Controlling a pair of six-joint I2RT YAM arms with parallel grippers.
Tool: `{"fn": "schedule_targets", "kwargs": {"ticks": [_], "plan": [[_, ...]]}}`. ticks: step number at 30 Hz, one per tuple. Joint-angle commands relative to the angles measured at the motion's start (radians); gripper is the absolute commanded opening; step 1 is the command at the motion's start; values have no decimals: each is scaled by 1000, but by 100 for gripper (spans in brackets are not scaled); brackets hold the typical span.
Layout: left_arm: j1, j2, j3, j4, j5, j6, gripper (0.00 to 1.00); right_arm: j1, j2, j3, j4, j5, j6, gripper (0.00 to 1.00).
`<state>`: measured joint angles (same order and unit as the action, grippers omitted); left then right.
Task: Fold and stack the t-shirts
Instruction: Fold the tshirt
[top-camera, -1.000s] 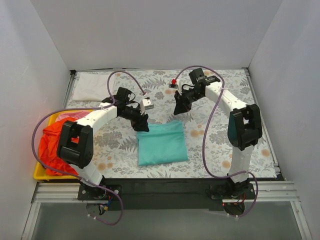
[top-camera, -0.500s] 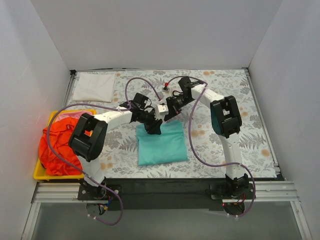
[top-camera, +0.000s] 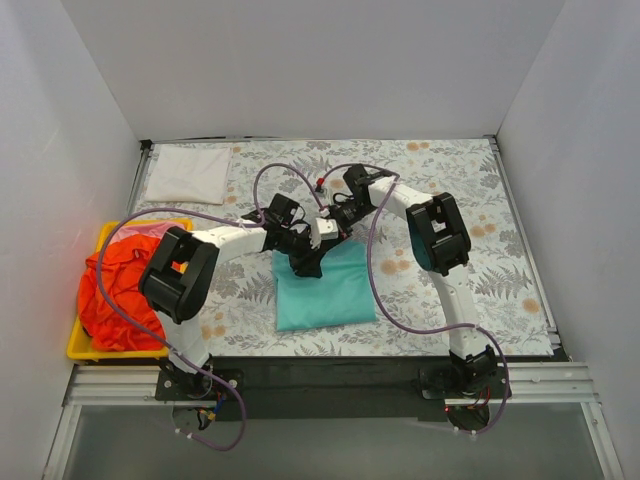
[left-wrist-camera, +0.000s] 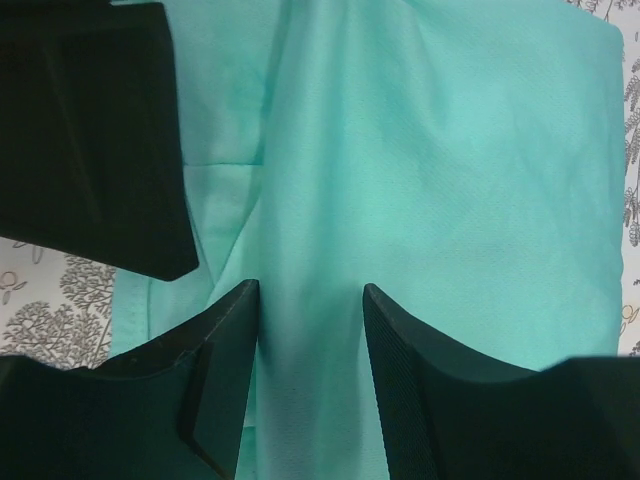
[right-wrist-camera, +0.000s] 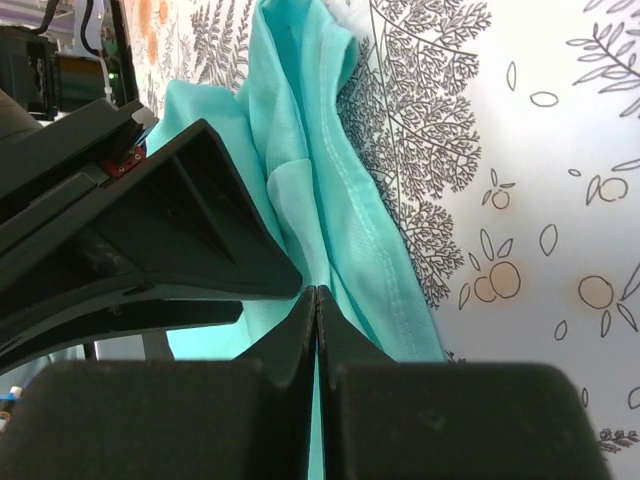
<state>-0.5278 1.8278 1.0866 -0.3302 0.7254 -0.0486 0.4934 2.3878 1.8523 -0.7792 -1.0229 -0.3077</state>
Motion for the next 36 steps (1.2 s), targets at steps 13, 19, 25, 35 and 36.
{"fn": "schedule_targets", "kwargs": {"ticks": [13,19,25,35,36], "plan": [[-34,-150,-108,118,-15,46,0,25,-29,-157,6,-29,-94,1],[-35,-199,-148,204,-72,87,0,27,-26,-176,1,-29,-126,1],[-35,-213,-181,318,-133,95,0,27,-27,-180,0,-29,-145,1],[-35,-234,-238,436,-146,122,0,14,-48,-137,-2,-14,-142,1],[-35,-243,-257,434,-136,128,0,13,-52,-125,-3,-14,-134,1]]}}
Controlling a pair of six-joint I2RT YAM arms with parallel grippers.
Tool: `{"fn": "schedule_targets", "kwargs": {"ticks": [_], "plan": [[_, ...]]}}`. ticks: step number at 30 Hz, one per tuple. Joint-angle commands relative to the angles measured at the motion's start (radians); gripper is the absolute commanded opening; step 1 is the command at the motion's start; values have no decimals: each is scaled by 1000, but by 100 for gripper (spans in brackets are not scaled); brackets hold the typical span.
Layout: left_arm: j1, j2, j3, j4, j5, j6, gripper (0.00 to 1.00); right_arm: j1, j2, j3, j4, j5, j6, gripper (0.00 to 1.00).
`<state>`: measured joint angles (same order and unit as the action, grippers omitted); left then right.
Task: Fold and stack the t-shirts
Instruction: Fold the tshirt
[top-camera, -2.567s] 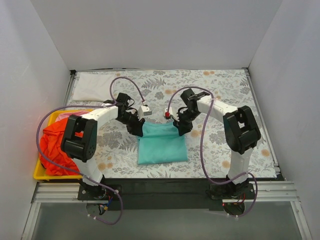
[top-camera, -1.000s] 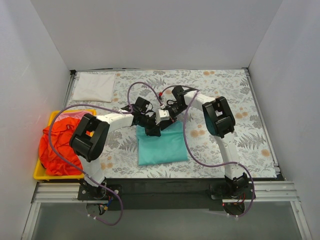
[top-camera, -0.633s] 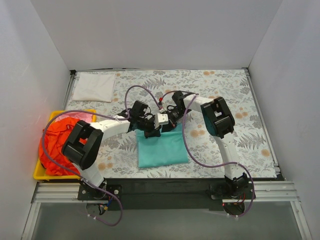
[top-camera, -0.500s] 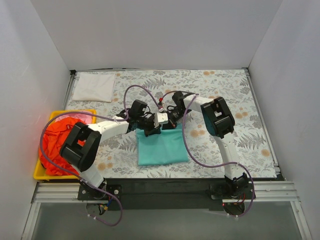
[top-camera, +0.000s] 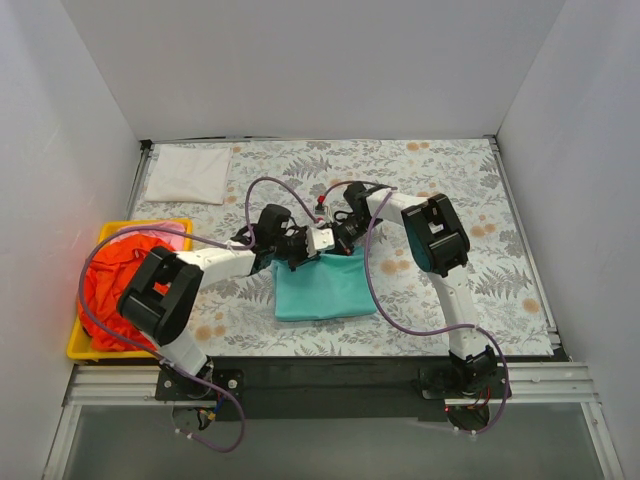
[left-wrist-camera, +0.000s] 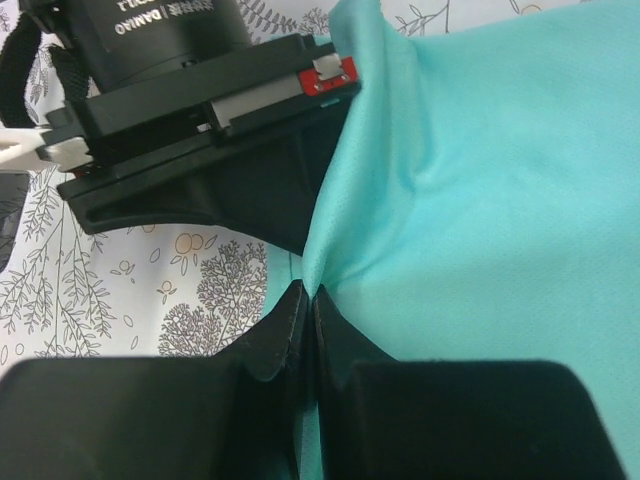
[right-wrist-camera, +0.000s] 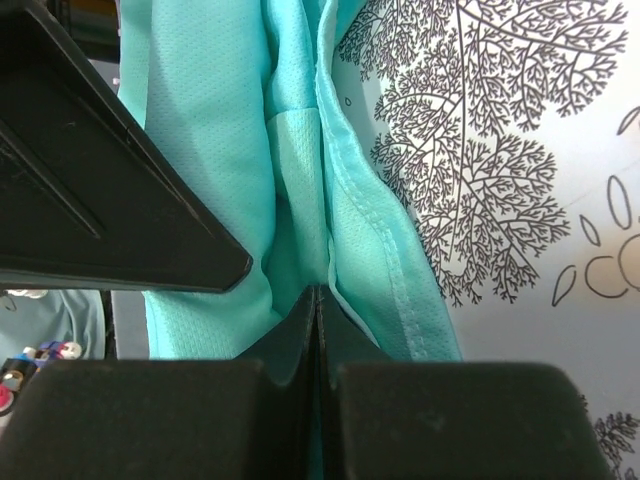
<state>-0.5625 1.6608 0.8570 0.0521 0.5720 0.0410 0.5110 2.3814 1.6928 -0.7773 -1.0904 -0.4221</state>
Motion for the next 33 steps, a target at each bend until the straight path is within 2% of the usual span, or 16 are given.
{"fn": "schedule_targets", "kwargs": {"ticks": [1,8,17,25,33], "plan": [[0,-85,-33,52,26,48,0,-5,-54,53,-4,52,-15,1],[0,-130,-64,52,61,82,0,-5,-85,117,-5,52,-4,1],[0,-153,-81,55,85,112,0,-8,1,196,-10,89,-18,1],[0,-138,-79,118,62,91,0,-6,62,133,-10,84,-75,1],[4,-87,-92,236,-21,108,0,-8,41,82,-22,64,-107,1]]}}
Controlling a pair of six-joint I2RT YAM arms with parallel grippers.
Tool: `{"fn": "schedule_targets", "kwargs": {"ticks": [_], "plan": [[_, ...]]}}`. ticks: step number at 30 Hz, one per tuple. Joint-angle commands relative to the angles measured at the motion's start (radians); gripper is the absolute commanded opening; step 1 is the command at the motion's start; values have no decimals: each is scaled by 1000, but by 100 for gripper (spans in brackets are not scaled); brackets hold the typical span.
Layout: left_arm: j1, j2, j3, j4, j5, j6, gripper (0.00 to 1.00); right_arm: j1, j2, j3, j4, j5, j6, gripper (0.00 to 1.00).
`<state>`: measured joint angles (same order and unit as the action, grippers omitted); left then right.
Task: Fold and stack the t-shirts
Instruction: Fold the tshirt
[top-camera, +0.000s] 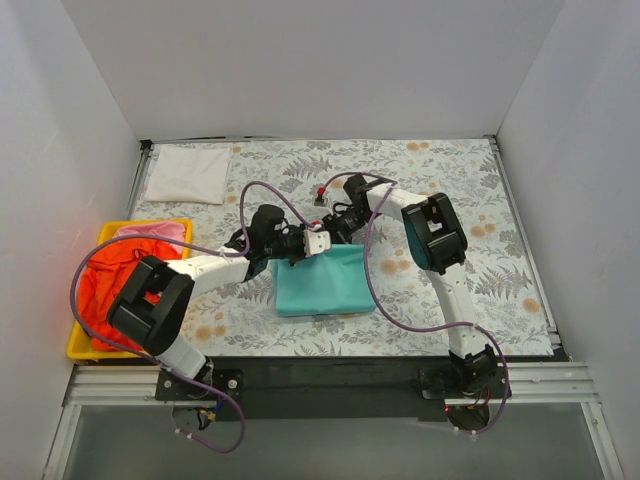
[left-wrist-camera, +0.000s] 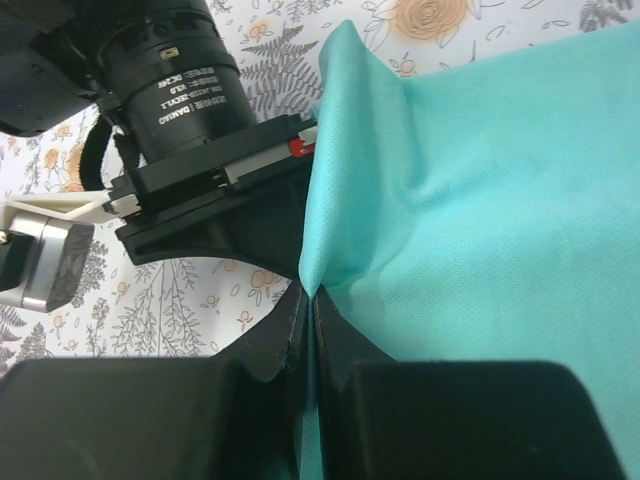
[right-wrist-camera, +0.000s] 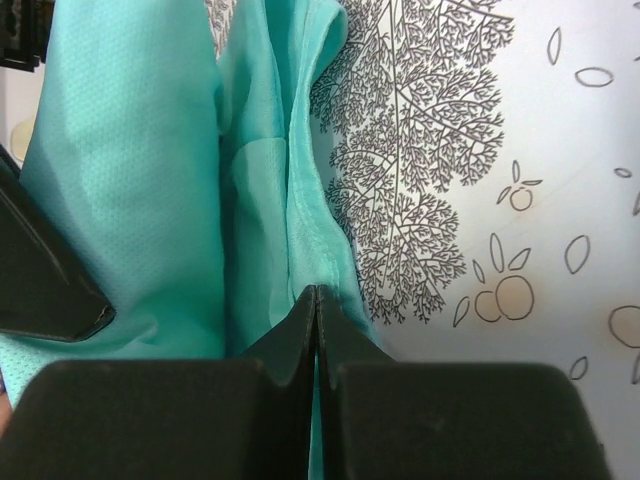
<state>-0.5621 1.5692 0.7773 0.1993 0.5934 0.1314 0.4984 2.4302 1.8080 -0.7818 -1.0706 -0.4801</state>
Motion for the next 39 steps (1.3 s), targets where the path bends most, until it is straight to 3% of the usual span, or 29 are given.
{"fn": "schedule_targets", "kwargs": {"ticks": [1,7,22,35,39], "plan": [[5,15,-13,98,-46,20,0,3,-10,-32,-19,46,-52,1],[7,46,-75,242,-95,42,0,-14,1,11,-22,60,-32,1],[7,106,-184,428,-104,129,0,-15,-40,96,-22,129,-11,1],[7,123,-177,316,-24,208,0,-17,-54,232,-10,201,72,1],[7,140,-138,243,-32,208,0,-24,-54,272,-7,190,126,7]]}}
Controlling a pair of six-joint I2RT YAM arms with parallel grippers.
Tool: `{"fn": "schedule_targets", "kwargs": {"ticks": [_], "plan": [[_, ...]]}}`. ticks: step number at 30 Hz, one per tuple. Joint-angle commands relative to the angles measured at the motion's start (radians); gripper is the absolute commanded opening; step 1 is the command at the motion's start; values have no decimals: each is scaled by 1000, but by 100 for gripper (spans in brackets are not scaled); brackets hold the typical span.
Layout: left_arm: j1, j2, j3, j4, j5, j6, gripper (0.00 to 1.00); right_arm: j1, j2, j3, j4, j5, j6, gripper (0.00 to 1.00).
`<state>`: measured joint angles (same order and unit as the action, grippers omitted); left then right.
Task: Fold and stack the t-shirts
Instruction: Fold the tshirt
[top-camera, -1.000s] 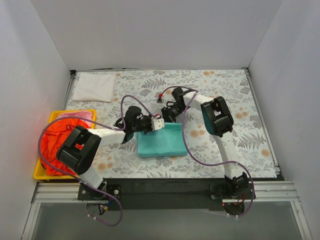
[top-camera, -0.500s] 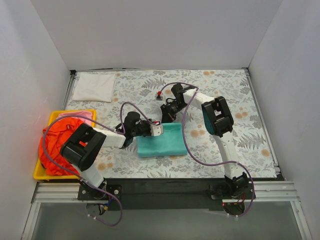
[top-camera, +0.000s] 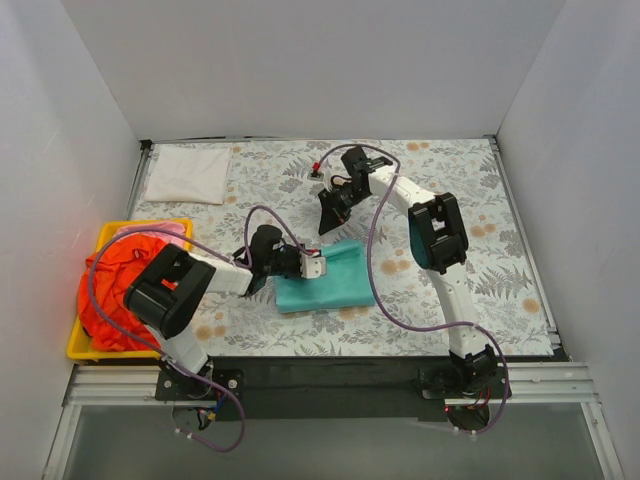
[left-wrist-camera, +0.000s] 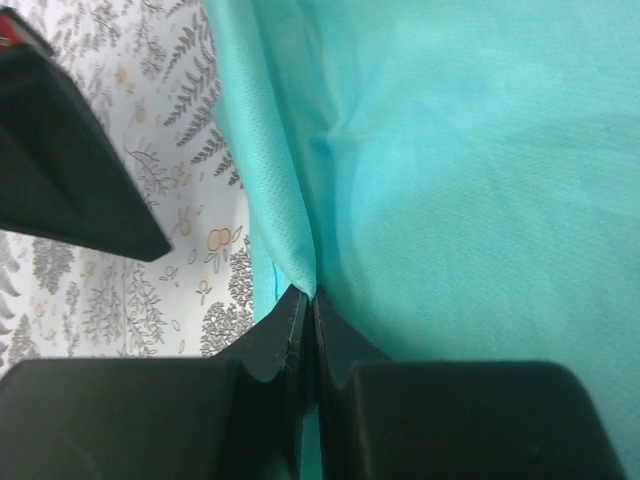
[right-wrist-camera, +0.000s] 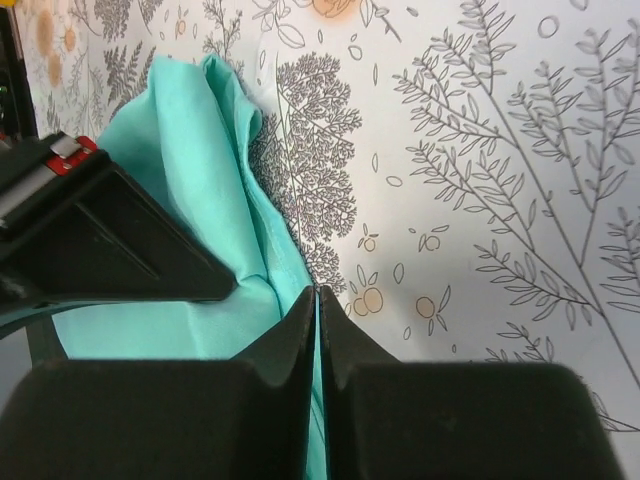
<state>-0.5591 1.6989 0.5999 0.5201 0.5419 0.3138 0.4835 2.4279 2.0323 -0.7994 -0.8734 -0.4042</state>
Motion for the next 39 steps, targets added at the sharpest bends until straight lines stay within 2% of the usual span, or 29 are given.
{"fn": "schedule_targets", "kwargs": {"ticks": [1,5,6,8,10,11,14,16,17,19,22,23,25,26,27,29,30,33,39], "plan": [[4,24,50,-92,20,21,0,-16,-52,58,12,-9,57,9],[5,60,112,-161,18,13,1,-55,-47,103,16,-18,97,16],[7,74,135,-169,12,10,4,-80,-49,112,12,-19,105,23],[13,87,168,-218,7,-7,10,-108,-59,120,12,-22,114,28],[27,96,242,-270,4,-42,22,-149,-88,115,9,-21,116,35],[31,96,274,-337,-2,-57,25,-164,-102,102,9,-21,113,36],[62,73,394,-454,-11,-168,28,-220,-176,60,8,-42,107,36],[96,33,492,-524,30,-272,33,-246,-248,-12,8,-58,105,35],[102,16,515,-608,39,-306,36,-247,-275,-41,8,-74,96,34],[108,-47,549,-675,49,-419,37,-246,-363,-147,11,-94,87,33],[108,-131,592,-834,124,-575,45,-234,-464,-302,11,-171,111,33],[108,-146,613,-936,200,-614,47,-224,-490,-352,11,-205,117,33],[108,-180,610,-1021,291,-718,50,-189,-564,-488,14,-220,116,33],[110,-186,601,-1084,335,-822,52,-171,-585,-521,12,-214,111,33],[108,-199,562,-1106,460,-869,58,-137,-617,-550,17,-211,111,34],[110,-212,503,-1091,556,-993,62,-106,-635,-622,19,-235,134,36],[108,-229,427,-1065,629,-1113,64,-77,-639,-644,23,-251,145,37],[108,-257,342,-953,665,-1287,67,-31,-635,-710,32,-300,183,42],[110,-184,284,-936,639,-1322,69,26,-578,-779,97,-319,249,43]]}}
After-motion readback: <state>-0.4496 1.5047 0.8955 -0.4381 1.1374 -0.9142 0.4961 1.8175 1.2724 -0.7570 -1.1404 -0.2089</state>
